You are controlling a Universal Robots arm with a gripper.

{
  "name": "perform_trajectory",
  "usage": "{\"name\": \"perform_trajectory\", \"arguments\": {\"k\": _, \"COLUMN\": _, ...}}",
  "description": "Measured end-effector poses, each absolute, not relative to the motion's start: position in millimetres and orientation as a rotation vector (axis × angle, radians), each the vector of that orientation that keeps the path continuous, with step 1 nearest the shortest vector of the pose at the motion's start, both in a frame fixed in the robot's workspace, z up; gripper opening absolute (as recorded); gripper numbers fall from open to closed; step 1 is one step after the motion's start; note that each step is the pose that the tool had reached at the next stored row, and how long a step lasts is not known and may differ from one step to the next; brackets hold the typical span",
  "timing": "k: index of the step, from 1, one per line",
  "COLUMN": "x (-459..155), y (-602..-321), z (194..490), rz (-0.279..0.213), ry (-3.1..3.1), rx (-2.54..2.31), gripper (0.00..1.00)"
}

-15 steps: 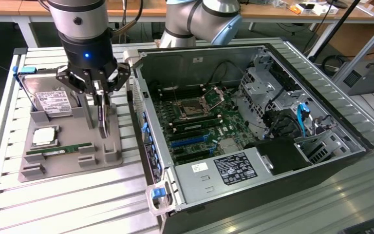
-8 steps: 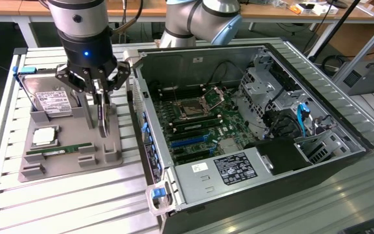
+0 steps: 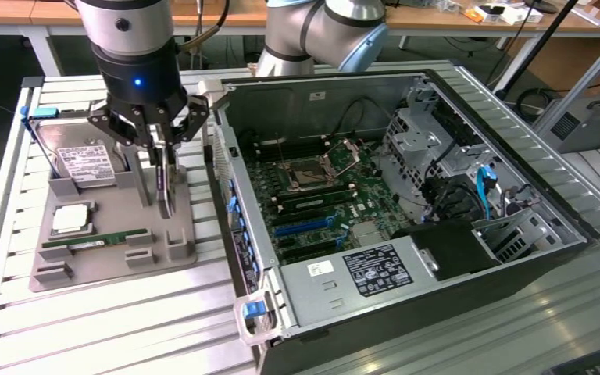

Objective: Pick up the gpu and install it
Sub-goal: 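Pick up the gpu and move the gpu toward the slot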

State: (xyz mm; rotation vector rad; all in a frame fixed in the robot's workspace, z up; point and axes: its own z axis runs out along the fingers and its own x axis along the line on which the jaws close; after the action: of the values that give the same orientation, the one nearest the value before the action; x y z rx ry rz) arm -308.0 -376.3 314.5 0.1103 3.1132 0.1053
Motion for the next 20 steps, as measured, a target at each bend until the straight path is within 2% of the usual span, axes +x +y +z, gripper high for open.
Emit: {"name": "perform_trajectory", "arguments": {"k": 20, "x": -308.0, "y": -376.3, "z": 330.1, "rz": 0.105, "ry": 3.113, "rx": 0.110, "gripper": 0.27}}
